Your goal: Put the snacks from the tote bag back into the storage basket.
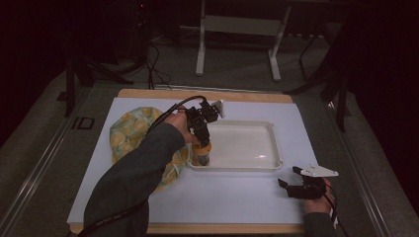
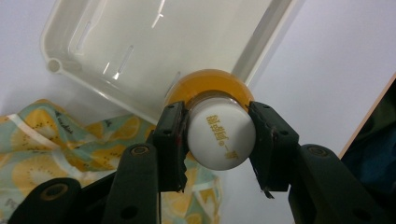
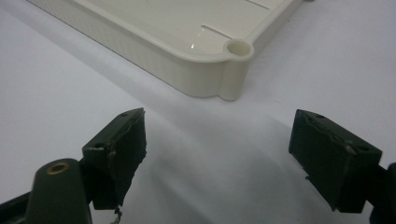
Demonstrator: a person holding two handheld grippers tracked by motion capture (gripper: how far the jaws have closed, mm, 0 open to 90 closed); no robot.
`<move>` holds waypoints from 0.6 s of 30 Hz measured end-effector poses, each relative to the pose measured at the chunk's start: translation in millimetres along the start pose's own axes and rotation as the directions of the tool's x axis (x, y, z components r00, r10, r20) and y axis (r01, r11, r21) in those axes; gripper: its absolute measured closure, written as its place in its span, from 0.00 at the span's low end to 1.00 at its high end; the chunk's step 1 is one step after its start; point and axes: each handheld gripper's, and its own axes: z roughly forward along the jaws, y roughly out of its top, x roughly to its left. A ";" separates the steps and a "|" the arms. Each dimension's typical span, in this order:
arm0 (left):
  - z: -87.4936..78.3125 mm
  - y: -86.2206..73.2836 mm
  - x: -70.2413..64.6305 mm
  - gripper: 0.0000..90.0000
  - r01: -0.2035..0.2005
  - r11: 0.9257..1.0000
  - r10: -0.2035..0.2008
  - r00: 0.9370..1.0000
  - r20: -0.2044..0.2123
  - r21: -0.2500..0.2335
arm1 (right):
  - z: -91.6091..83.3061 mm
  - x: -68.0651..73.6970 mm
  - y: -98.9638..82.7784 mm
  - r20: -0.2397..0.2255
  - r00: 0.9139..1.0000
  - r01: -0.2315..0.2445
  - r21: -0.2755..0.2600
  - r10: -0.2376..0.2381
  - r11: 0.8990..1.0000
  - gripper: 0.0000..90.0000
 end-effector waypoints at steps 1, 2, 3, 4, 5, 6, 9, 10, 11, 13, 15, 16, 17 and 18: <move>-0.1 -0.6 0.5 0.66 -0.010 1.000 0.010 1.000 -0.001 0.000 | 0.0 -0.1 0.0 0.000 1.000 0.001 -0.001 -0.001 1.000 0.20; -0.3 -1.0 1.0 0.66 -0.022 1.000 0.022 1.000 0.000 0.003 | 0.0 -0.1 0.0 0.000 1.000 0.001 -0.001 -0.001 1.000 0.20; -0.6 -1.2 1.0 0.66 -0.041 0.999 0.041 0.999 0.002 0.005 | 0.0 0.0 0.0 0.000 1.000 0.000 0.000 0.000 1.000 0.20; -0.8 -1.4 0.7 0.66 -0.062 0.998 0.062 0.998 -0.001 0.008 | 0.1 0.0 0.0 0.000 1.000 0.000 0.000 0.000 1.000 0.20; -1.1 -1.3 0.6 0.66 -0.082 0.997 0.082 0.997 -0.001 0.013 | 0.1 0.1 0.0 0.001 1.000 0.001 0.001 -0.001 1.000 0.20; -1.2 -1.2 0.2 0.66 -0.104 0.994 0.104 0.995 -0.002 0.017 | 0.1 0.1 0.0 0.001 1.000 0.001 0.001 -0.001 1.000 0.20; -1.8 -0.6 -2.2 0.66 -0.178 0.984 0.179 0.984 -0.013 0.030 | 0.1 0.1 0.0 0.000 1.000 0.001 0.001 -0.001 1.000 0.20; -2.1 -0.3 -3.2 0.66 -0.205 0.978 0.206 0.978 -0.019 0.034 | 0.0 0.1 0.0 0.000 1.000 0.001 0.001 -0.001 1.000 0.20; -1.9 0.1 -4.2 0.66 -0.227 0.973 0.228 0.973 -0.022 0.035 | 0.1 0.1 0.0 0.000 1.000 0.001 0.001 -0.001 1.000 0.20; -1.9 0.2 -7.4 0.66 -0.300 0.953 0.301 0.953 -0.033 0.031 | 0.1 0.1 0.0 0.000 1.000 0.001 0.000 -0.001 1.000 0.20; -1.7 0.1 -11.0 0.66 -0.362 0.932 0.362 0.931 -0.039 0.021 | 0.1 0.1 0.0 0.001 1.000 0.006 0.000 -0.006 1.000 0.21; -1.6 -0.2 -13.0 0.66 -0.393 0.919 0.393 0.918 -0.042 0.015 | 0.1 0.2 0.0 0.001 1.000 0.006 0.001 -0.006 1.000 0.20; -1.2 0.0 -13.8 0.66 -0.411 0.912 0.411 0.910 -0.045 0.008 | 0.1 0.2 0.0 0.002 1.000 0.006 0.001 -0.006 1.000 0.20; -0.8 -0.1 -14.9 0.66 -0.425 0.905 0.424 0.904 -0.045 -0.005 | 0.1 0.3 0.0 0.002 1.000 0.007 0.001 -0.007 1.000 0.20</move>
